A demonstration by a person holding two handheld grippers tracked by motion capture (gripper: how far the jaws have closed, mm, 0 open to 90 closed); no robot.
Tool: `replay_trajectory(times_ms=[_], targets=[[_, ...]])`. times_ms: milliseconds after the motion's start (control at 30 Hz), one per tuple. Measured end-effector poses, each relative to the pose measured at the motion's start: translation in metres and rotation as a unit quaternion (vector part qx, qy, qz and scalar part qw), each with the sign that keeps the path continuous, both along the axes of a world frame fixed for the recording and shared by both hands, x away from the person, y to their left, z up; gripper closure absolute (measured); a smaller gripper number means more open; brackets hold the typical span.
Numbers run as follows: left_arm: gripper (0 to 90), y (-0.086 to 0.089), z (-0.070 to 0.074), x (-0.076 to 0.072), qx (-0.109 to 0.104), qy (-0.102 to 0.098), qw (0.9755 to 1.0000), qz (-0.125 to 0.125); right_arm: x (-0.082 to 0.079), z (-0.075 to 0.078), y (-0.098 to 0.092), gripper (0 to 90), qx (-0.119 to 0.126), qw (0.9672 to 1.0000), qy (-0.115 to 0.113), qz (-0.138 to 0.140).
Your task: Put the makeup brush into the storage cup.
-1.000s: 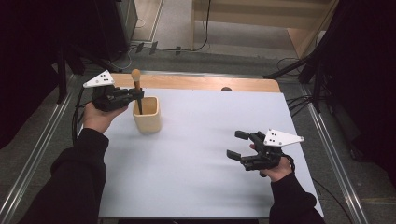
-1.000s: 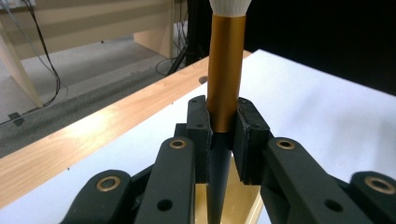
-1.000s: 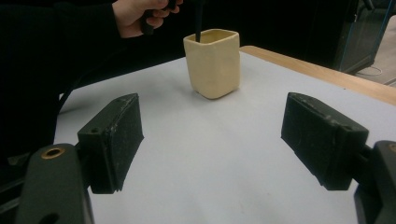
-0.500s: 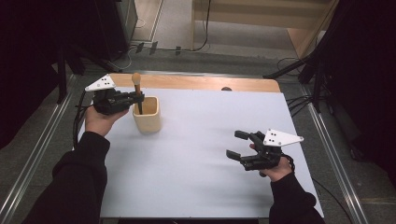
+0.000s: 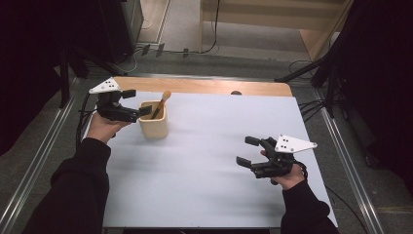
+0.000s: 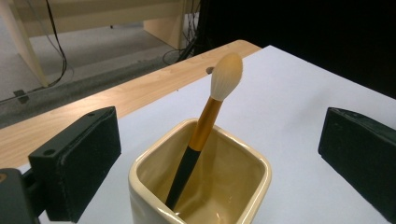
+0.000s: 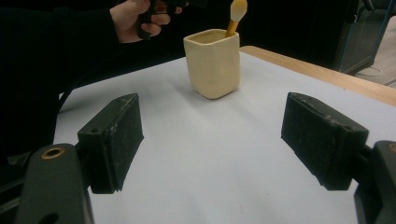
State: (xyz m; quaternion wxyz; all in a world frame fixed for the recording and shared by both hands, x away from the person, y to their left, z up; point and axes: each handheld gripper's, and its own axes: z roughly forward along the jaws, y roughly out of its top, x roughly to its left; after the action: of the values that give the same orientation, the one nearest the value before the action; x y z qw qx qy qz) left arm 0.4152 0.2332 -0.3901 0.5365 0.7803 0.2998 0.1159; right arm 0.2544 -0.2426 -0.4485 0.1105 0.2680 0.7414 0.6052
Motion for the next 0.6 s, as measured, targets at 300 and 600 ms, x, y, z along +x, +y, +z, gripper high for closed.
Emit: replay_trajectory(times_ms=[300,600], targets=[[0.0,0.002,-0.004,-0.013,-0.012,-0.013,0.9998,-0.004,0.000,0.000,0.000,21.7,-0.003,1.0000,0.002,-0.002],[0.0,0.001,-0.011,-0.026,0.009,-0.019,0.9993,-0.031,0.000,-0.001,0.000,21.7,-0.005,1.0000,0.000,-0.003]])
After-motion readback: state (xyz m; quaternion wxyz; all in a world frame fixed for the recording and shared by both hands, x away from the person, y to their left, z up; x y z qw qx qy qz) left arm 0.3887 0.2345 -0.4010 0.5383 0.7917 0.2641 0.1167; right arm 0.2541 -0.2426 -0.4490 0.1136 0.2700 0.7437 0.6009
